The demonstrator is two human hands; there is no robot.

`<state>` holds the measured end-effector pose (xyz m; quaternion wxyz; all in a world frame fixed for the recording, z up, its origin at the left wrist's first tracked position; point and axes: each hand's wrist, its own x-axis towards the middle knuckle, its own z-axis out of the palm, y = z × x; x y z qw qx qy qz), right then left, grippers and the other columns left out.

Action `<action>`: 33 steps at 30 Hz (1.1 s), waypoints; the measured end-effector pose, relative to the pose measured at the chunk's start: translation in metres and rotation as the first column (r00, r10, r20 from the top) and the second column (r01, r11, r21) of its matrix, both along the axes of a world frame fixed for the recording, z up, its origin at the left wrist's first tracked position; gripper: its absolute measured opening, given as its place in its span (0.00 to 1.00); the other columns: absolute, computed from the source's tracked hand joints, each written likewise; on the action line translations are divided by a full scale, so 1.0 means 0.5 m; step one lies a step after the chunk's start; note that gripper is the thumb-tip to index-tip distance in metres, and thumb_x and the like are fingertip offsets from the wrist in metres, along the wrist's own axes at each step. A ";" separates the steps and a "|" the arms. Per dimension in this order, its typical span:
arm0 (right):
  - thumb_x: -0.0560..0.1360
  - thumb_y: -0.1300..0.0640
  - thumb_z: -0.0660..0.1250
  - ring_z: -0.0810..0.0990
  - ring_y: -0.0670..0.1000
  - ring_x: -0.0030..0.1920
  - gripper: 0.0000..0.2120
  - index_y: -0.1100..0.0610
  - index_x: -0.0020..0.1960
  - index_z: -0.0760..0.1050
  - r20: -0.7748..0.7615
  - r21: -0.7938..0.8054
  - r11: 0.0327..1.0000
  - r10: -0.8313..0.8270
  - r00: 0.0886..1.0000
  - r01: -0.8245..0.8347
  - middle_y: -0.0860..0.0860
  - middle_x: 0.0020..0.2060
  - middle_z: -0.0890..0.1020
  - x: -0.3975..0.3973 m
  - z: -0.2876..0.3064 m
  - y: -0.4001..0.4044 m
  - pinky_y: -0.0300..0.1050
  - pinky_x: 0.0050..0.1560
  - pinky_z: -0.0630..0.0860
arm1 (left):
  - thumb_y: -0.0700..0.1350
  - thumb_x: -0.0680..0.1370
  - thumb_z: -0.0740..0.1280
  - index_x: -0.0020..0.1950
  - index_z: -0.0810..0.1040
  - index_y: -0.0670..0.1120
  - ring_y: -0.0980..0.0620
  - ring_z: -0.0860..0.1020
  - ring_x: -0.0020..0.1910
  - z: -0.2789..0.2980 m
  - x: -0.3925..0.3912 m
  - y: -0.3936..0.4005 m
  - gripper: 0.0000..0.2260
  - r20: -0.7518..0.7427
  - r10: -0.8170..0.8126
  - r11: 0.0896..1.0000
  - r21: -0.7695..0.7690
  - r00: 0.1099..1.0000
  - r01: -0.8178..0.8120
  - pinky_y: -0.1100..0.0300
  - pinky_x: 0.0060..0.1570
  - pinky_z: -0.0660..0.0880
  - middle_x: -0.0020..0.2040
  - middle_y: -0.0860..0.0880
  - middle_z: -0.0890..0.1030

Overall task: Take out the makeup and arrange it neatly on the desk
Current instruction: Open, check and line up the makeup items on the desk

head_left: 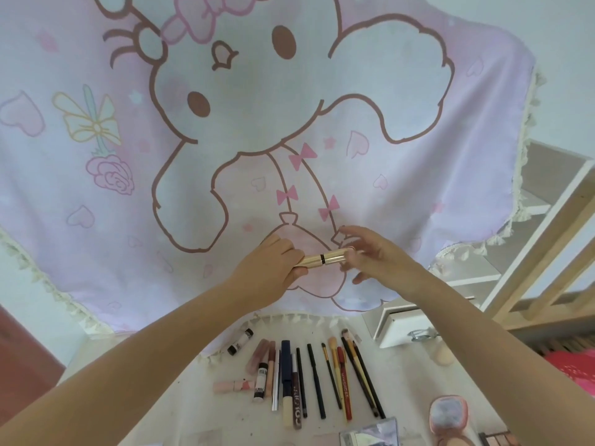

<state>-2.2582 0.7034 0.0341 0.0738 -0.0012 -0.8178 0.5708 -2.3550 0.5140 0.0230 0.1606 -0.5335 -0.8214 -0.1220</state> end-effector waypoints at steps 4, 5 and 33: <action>0.77 0.53 0.59 0.71 0.42 0.19 0.16 0.55 0.32 0.71 0.051 0.174 0.978 -0.129 0.990 0.118 0.46 0.19 0.76 -0.010 -0.015 -0.004 0.34 0.23 0.69 | 0.48 0.81 0.54 0.58 0.73 0.42 0.48 0.67 0.53 -0.016 0.005 0.009 0.14 0.028 -0.012 1.000 -0.017 1.000 0.013 0.64 0.50 0.59 0.53 0.46 0.74; 0.77 0.57 0.60 0.72 0.42 0.20 0.14 0.54 0.33 0.71 0.021 0.174 0.978 -0.124 0.992 0.118 0.45 0.19 0.76 -0.009 -0.018 -0.004 0.34 0.24 0.69 | 0.48 0.81 0.54 0.58 0.72 0.42 0.49 0.67 0.52 -0.022 0.004 0.011 0.14 0.039 -0.005 0.999 -0.032 0.999 0.007 0.64 0.50 0.59 0.53 0.46 0.73; 0.74 0.75 0.53 0.73 0.48 0.35 0.15 0.59 0.44 0.73 0.489 -0.251 0.964 0.199 0.849 -0.081 0.54 0.38 0.75 -0.116 -0.362 -0.004 0.36 0.36 0.71 | 0.45 0.78 0.61 0.31 0.66 0.49 0.58 0.68 0.28 -0.371 0.090 0.036 0.16 0.924 0.312 0.920 -0.235 0.220 -0.314 0.75 0.28 0.65 0.28 0.52 0.68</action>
